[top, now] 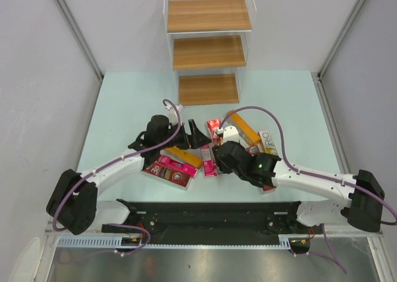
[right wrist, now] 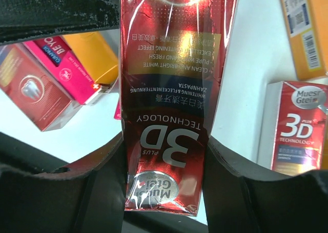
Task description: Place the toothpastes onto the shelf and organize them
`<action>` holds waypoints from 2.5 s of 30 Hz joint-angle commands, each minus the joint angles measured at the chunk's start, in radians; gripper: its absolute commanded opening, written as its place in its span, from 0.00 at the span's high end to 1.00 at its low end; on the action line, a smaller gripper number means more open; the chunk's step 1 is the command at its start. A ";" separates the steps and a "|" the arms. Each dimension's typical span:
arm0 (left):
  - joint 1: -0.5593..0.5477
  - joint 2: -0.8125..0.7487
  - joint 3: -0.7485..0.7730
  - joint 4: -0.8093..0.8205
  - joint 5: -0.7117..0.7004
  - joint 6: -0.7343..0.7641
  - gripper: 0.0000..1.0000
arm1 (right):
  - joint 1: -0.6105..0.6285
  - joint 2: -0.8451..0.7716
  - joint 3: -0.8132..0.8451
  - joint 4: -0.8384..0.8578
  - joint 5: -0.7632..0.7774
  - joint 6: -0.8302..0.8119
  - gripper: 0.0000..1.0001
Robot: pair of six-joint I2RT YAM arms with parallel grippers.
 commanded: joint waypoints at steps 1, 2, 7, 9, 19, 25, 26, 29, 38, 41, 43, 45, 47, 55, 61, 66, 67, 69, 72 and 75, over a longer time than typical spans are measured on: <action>-0.030 -0.002 0.001 0.185 0.054 -0.071 0.00 | 0.040 0.003 0.067 0.076 -0.005 0.001 0.58; -0.028 -0.009 -0.008 0.223 0.061 -0.077 0.00 | 0.041 0.003 0.067 0.070 0.008 0.001 0.58; -0.028 -0.037 -0.028 0.256 0.076 -0.093 0.00 | 0.043 -0.007 0.067 0.067 0.009 -0.004 0.58; -0.030 -0.025 -0.025 0.269 0.090 -0.103 0.00 | 0.049 -0.014 0.067 0.082 0.003 -0.010 0.58; -0.036 0.017 -0.027 0.337 0.116 -0.136 0.43 | 0.090 -0.037 0.065 0.117 0.009 -0.025 0.55; -0.034 -0.006 -0.019 0.316 0.104 -0.123 0.53 | 0.092 -0.043 0.065 0.119 0.005 -0.038 0.42; -0.031 -0.010 -0.013 0.293 0.100 -0.113 0.52 | 0.092 -0.047 0.065 0.117 0.005 -0.041 0.36; 0.009 -0.023 0.004 0.276 0.131 -0.116 0.50 | 0.094 -0.081 0.065 0.113 -0.002 -0.044 0.21; 0.323 -0.079 -0.010 0.469 0.401 -0.322 0.50 | 0.011 -0.205 0.062 0.162 -0.167 0.018 0.00; 0.400 -0.094 -0.010 0.544 0.456 -0.402 0.50 | -0.085 -0.242 0.030 0.243 -0.300 0.082 0.00; 0.444 -0.095 -0.027 0.675 0.478 -0.467 0.50 | -0.152 -0.264 -0.045 0.385 -0.448 0.161 0.00; 0.482 -0.083 -0.042 0.794 0.507 -0.595 0.50 | -0.238 -0.282 -0.135 0.514 -0.541 0.224 0.00; 0.500 -0.066 -0.062 0.957 0.530 -0.722 0.50 | -0.271 -0.273 -0.177 0.703 -0.636 0.281 0.01; 0.512 -0.029 -0.048 1.106 0.539 -0.857 0.51 | -0.210 -0.057 -0.183 1.077 -0.687 0.343 0.04; 0.512 -0.043 -0.041 1.070 0.545 -0.843 0.51 | -0.175 0.022 -0.177 1.160 -0.650 0.361 0.12; 0.513 -0.045 -0.044 1.070 0.545 -0.846 0.51 | -0.164 0.063 -0.168 1.210 -0.654 0.374 0.38; 0.512 -0.045 -0.044 1.072 0.547 -0.846 0.51 | -0.163 0.062 -0.168 1.208 -0.652 0.374 0.41; 0.512 -0.045 -0.045 1.075 0.545 -0.849 0.50 | -0.161 0.052 -0.168 1.193 -0.641 0.364 0.47; 0.512 -0.042 -0.045 1.079 0.550 -0.847 0.49 | -0.158 0.045 -0.168 1.184 -0.638 0.361 0.58; 0.512 -0.039 -0.053 1.087 0.550 -0.847 0.34 | -0.155 0.034 -0.168 1.167 -0.637 0.360 0.65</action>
